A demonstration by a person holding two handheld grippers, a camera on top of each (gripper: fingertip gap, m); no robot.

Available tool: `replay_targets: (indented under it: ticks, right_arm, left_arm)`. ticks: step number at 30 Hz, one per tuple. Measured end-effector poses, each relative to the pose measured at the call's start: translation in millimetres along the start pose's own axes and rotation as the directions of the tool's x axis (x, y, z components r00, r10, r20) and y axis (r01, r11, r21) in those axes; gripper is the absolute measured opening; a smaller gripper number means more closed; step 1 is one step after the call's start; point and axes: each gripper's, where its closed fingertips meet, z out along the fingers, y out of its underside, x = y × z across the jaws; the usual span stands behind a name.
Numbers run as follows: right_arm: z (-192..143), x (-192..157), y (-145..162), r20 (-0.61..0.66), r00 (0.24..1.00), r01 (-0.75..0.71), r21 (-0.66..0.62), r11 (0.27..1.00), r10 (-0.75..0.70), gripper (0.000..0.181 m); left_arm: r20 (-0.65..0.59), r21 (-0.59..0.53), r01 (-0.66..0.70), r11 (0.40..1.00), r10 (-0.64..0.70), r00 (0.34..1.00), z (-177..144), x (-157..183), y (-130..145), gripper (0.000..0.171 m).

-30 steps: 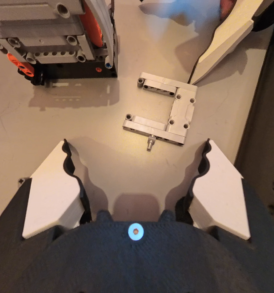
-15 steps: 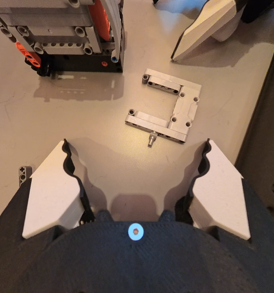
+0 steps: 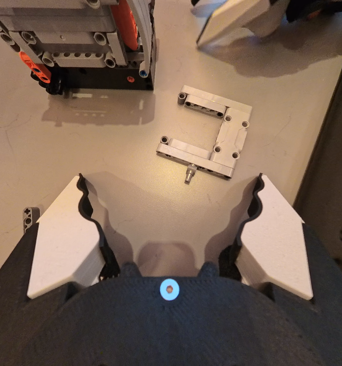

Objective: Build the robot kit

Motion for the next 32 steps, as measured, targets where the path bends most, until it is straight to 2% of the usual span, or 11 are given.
replay_targets:
  ticks: [2,3,6,7,8,9,12,14,16,20,32]
  right_arm:
    - [-0.3,8.8,1.7,-0.095,0.995,-0.006,-0.014,1.0,0.005,0.011]
    - [-0.3,6.5,2.6,-0.097,0.995,-0.006,-0.022,1.0,0.003,0.006]
    - [-0.5,6.0,2.9,-0.088,0.996,-0.036,-0.032,0.999,0.034,0.01]
    - [-1.4,1.1,2.7,-0.039,0.999,-0.035,-0.037,0.999,0.033,0.024]
    - [-3.2,-12.7,3.8,0.068,0.998,-0.004,-0.044,0.999,0.007,0.066]
    - [-5.9,-29.1,8.1,0.192,0.981,0.053,-0.056,0.997,-0.041,0.117]
    - [-1.4,-26.3,8.3,0.174,0.984,0.053,-0.072,0.996,-0.04,0.109]
    - [1.9,-24.1,6.9,0.174,0.984,0.051,-0.082,0.995,-0.036,0.116]
    - [4.3,-19.3,3.5,0.155,0.988,0.031,-0.069,0.997,-0.019,0.106]
    - [8.3,-22.3,0.1,0.174,0.984,0.046,-0.039,0.998,-0.039,0.114]
    - [8.4,-39.3,8.1,0.243,0.964,0.124,-0.071,0.99,-0.104,0.154]
  left_arm:
    - [0.0,0.002,-0.001,1.0,0.001,1.0,0.9,-0.3,-0.1,0.157]
    - [-0.001,0.002,-0.002,1.0,0.002,1.0,0.8,-0.7,0.1,0.157]
    - [-0.001,0.002,-0.002,1.0,0.002,1.0,0.0,-0.8,0.9,0.157]
    - [-0.002,0.003,-0.003,1.0,0.003,1.0,0.3,-1.0,0.9,0.157]
    - [-0.004,0.004,-0.007,1.0,0.007,1.0,0.7,-1.6,0.4,0.157]
    - [-0.004,0.002,-0.006,1.0,0.006,1.0,0.2,-1.1,0.4,0.157]
    - [0.0,0.0,-0.001,1.0,0.001,1.0,-0.4,0.0,1.1,0.157]
    - [0.0,0.0,-0.002,1.0,0.002,1.0,-0.3,-0.1,0.9,0.157]
    - [-0.001,-0.001,0.0,1.0,0.0,1.0,-0.5,-0.2,0.8,0.157]
    - [0.002,-0.002,0.001,1.0,-0.001,1.0,0.3,0.2,0.7,0.158]
    - [-0.002,-0.005,-0.001,1.0,0.001,1.0,0.8,0.5,-2.0,0.158]
